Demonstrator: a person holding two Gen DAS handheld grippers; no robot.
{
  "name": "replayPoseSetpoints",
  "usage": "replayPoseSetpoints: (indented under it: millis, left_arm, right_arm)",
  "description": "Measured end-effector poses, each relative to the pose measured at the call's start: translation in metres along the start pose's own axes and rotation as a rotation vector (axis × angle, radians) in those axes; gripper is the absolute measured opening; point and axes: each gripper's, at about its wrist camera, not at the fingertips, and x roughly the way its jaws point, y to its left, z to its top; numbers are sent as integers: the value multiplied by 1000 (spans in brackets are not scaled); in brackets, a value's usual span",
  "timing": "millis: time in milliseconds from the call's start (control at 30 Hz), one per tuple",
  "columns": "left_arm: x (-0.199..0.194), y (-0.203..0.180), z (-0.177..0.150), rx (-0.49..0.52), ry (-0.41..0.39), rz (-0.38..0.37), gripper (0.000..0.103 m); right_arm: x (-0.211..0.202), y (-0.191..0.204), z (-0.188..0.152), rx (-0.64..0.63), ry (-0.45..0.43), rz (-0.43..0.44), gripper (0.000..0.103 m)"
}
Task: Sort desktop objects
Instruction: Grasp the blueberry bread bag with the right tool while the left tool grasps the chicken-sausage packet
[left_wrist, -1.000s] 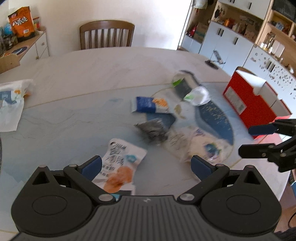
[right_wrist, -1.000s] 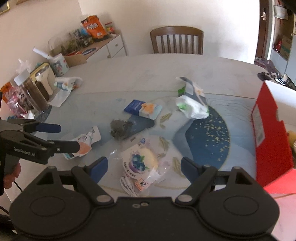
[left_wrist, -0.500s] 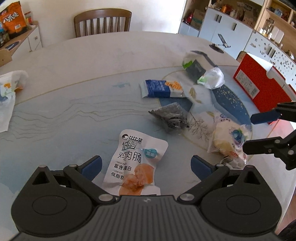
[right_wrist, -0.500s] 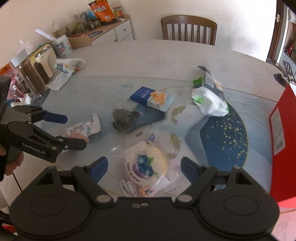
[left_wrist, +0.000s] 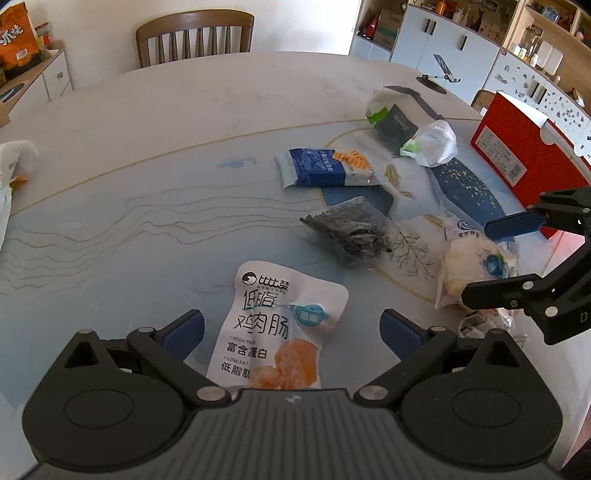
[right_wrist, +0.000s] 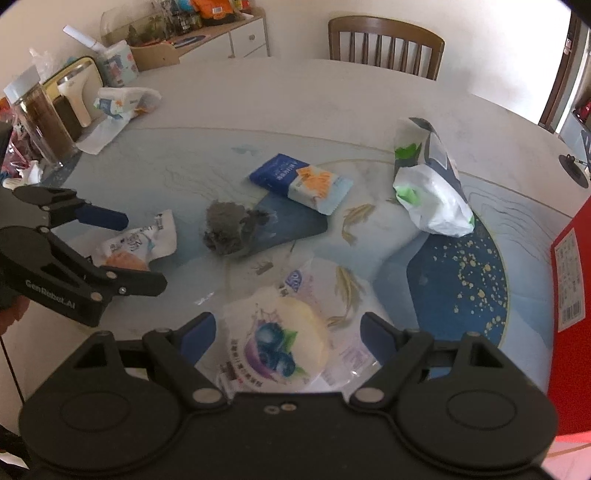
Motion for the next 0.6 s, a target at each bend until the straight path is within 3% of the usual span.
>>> replayPoseSetpoints:
  millis: [200, 367, 467, 533, 600]
  left_arm:
    - [3, 2, 1, -1, -9, -14, 100]
    - [1, -3, -1, 23, -23, 6, 89]
    - [0, -4, -1, 29, -31, 19, 81]
    - [0, -5, -1, 38, -38, 32, 72]
    - [-1, -5, -1, 45, -43, 39, 68]
  right_arm:
    - [7, 0, -1, -20, 22, 6, 84]
    - [11, -4, -1, -9, 37, 5, 82]
    - [12, -9, -1, 14, 42, 7, 75]
    - [14, -13, 0, 30, 54, 9, 61]
    - [15, -17, -1, 41, 53, 4, 60]
